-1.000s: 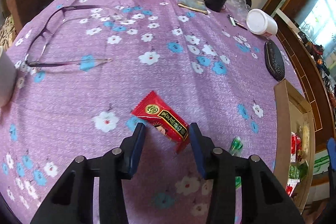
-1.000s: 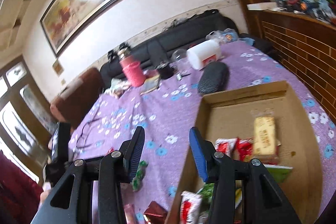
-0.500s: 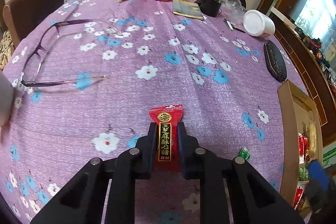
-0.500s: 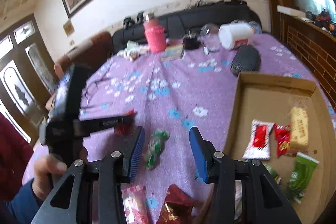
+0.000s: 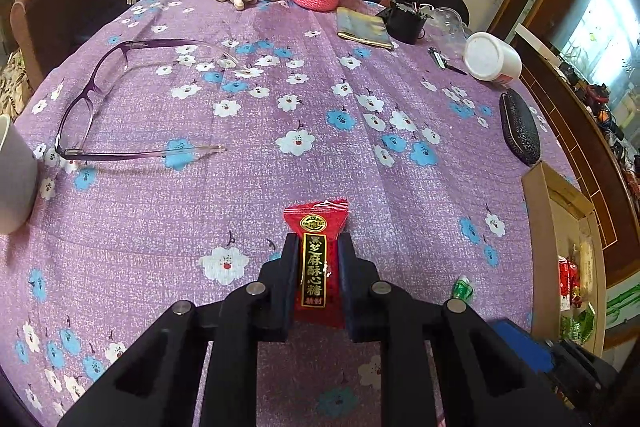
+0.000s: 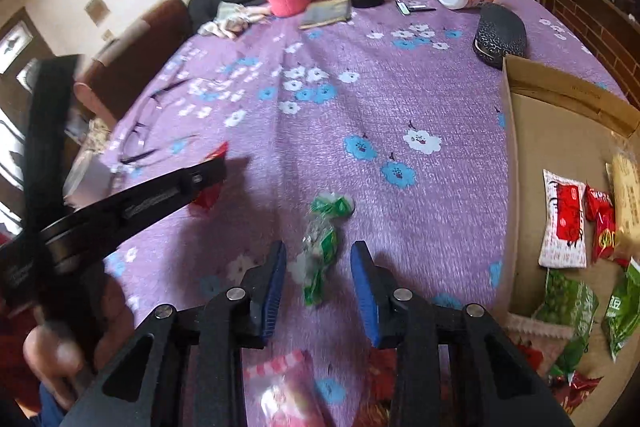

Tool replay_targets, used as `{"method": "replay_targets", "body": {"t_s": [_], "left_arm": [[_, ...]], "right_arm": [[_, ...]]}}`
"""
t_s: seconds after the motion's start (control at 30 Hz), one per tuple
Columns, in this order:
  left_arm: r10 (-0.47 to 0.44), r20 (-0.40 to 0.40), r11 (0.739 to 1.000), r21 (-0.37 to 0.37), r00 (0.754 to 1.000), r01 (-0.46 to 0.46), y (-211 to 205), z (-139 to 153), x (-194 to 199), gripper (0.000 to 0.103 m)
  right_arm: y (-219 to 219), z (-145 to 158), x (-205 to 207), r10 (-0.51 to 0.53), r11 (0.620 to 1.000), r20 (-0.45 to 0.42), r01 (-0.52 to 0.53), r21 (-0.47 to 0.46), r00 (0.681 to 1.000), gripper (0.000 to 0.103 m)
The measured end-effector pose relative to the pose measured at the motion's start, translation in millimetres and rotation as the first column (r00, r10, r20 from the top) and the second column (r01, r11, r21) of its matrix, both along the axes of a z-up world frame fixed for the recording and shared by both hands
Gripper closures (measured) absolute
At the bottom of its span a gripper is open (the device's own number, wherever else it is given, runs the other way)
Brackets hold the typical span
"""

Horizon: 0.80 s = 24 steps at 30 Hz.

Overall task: Organize snacks
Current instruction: 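Grasp the red candy packet with the left gripper, then grasp the green candy with right gripper while left holds the red candy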

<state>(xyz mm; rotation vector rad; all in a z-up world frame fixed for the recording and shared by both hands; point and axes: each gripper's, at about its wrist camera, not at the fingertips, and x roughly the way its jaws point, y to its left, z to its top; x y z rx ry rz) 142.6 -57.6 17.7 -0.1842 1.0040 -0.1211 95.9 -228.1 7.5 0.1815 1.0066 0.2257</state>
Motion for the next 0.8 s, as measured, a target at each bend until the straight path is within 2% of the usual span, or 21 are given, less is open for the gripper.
{"method": "replay_targets", "body": {"t_s": [0.07,0.1,0.2,0.3,0.5,0.7,0.8], "left_arm": [[0.004,0.007,1.000,0.004,1.000,-0.004,0.7,1.7,-1.0,0.086],[0.006,0.011,1.000,0.006,1.000,-0.006,1.0,2.6,-1.2,0.086],[0.005,0.015,1.000,0.013,1.000,-0.006,0.3,2.8,-2.1,0.086],[-0.002,0.021,1.000,0.025,1.000,0.002,-3.1,2.7,-2.6,0.086],[-0.014,0.046,0.998,0.061,0.999,0.012,-12.1,3.2,-6.3,0.086],[-0.049,0.122,0.990,0.139,0.991,0.031,-30.5,8.6,-19.4,0.085],[-0.062,0.167,0.983,0.178,0.984,0.032,-36.4,13.3,-25.5,0.085]], "right_arm": [[3.3,-2.3,3.5,0.003,1.000,-0.010,-0.003,-0.011,1.000,0.073],[5.3,-4.3,4.5,0.005,1.000,-0.014,-0.005,-0.023,1.000,0.084],[6.3,-6.4,1.4,0.009,0.999,0.007,-0.009,-0.032,1.000,0.086],[-2.1,-2.2,-3.7,0.001,1.000,0.022,-0.001,0.009,1.000,0.087],[-32.2,17.0,-24.7,-0.064,0.995,0.143,0.052,0.087,0.988,0.087],[-46.3,21.3,-29.3,-0.107,0.989,0.178,0.085,0.124,0.978,0.087],[-43.8,26.7,-32.2,-0.103,0.991,0.212,0.081,0.110,0.972,0.087]]}}
